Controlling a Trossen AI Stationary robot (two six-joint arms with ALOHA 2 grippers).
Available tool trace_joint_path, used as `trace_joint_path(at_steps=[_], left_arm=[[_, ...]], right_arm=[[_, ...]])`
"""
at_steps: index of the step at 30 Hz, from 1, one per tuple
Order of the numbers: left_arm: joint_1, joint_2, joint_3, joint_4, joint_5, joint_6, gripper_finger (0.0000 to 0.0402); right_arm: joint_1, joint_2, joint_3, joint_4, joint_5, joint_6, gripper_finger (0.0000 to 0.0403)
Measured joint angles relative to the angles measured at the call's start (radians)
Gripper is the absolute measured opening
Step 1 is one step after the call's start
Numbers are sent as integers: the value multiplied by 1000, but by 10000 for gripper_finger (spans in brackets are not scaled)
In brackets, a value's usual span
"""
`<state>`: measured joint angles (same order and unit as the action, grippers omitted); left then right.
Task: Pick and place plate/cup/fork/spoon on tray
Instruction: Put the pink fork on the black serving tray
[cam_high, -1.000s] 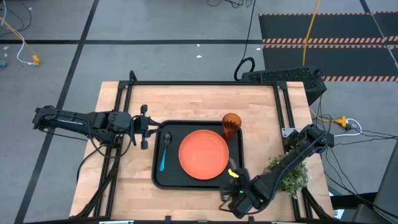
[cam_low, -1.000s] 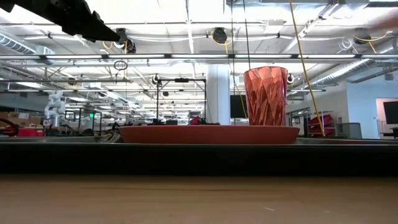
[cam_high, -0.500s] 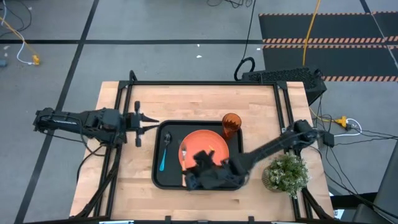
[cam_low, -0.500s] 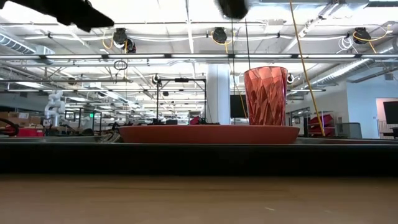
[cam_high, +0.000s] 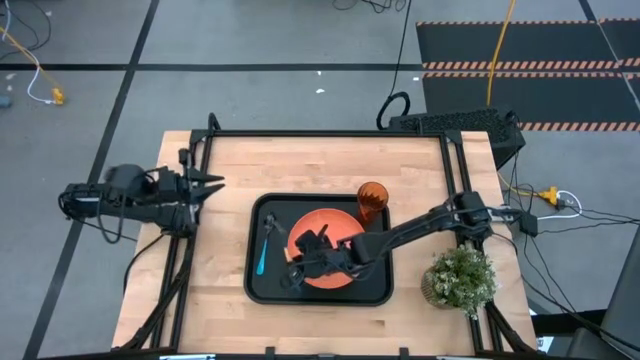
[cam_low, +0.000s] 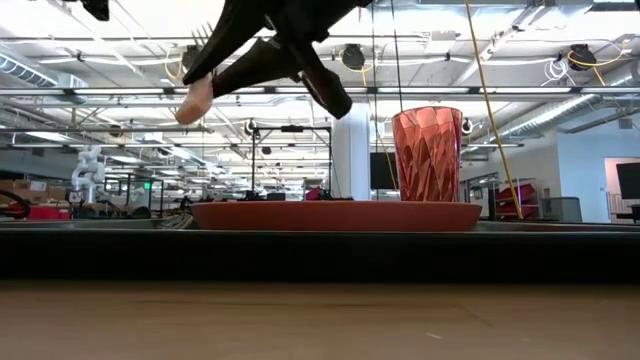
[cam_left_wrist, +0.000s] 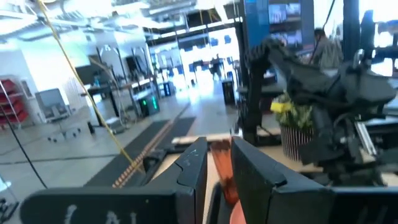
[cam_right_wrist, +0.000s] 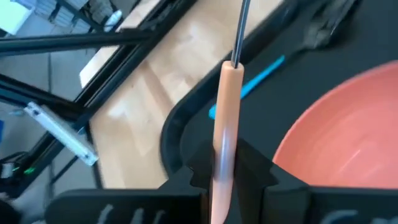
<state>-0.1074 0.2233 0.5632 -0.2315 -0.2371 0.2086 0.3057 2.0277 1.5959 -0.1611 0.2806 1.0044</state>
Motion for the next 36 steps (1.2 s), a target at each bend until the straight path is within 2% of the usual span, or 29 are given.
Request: trace_joint_path(at_steps=[6, 12, 16, 21, 27, 36], left_arm=[[0, -8, 0, 30, 0, 43, 76], [0, -8, 0, 72, 0, 80, 76], [0, -8, 0, 83, -12, 105, 76], [1, -8, 0, 104, -50, 111, 76], [1, -8, 0, 103, -52, 111, 76], [1, -8, 0, 100, -52, 111, 76]], right_arm=[[-28, 0, 0, 82, 5, -130, 22], [-42, 0, 0, 84, 3, -205, 22], [-47, 28, 1, 118, -3, -210, 22], [-58, 112, 1, 275, -103, -206, 30], [-71, 180, 1, 283, -100, -157, 22], [-77, 186, 1, 322, -98, -170, 29]])
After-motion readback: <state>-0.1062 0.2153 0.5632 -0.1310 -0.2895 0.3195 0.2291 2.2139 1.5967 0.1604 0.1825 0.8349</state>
